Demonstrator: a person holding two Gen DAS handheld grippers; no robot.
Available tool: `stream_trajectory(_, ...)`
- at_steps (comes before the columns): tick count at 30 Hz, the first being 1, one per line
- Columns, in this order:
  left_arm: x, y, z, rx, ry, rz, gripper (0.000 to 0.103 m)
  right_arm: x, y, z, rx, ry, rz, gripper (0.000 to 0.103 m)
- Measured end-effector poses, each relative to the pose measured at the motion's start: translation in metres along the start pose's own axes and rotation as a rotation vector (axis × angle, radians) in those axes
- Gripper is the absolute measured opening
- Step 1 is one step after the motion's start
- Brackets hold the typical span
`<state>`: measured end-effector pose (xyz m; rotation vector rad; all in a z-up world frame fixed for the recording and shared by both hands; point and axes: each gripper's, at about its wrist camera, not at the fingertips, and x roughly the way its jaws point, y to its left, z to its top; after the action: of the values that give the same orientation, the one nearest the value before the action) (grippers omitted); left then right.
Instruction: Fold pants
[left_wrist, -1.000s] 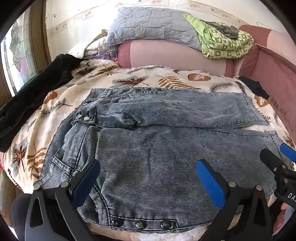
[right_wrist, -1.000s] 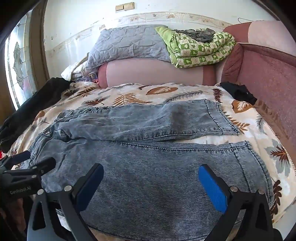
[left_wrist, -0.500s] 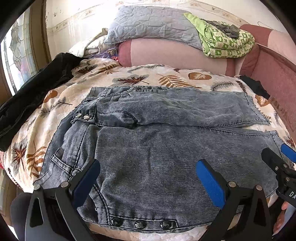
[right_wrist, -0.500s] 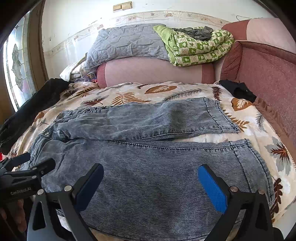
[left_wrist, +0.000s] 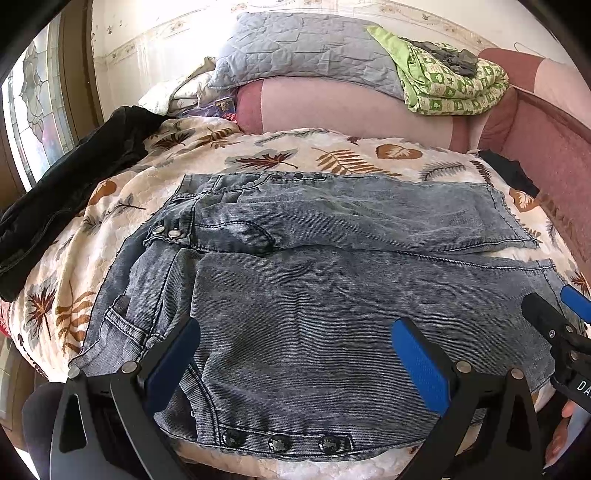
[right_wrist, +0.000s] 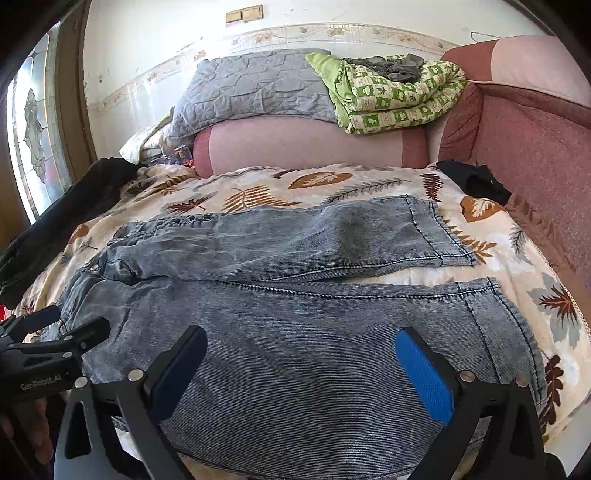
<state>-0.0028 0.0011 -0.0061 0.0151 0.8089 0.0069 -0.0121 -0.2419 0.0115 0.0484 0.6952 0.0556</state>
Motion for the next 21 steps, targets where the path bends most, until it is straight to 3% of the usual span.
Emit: stream_trajectory(21,-0.0023,-0.0006,-0.0006,0.001,0.0,0.003,0.103,-0.0032,-0.0007,0.0012,0.002,-0.01,0.003,0.103)
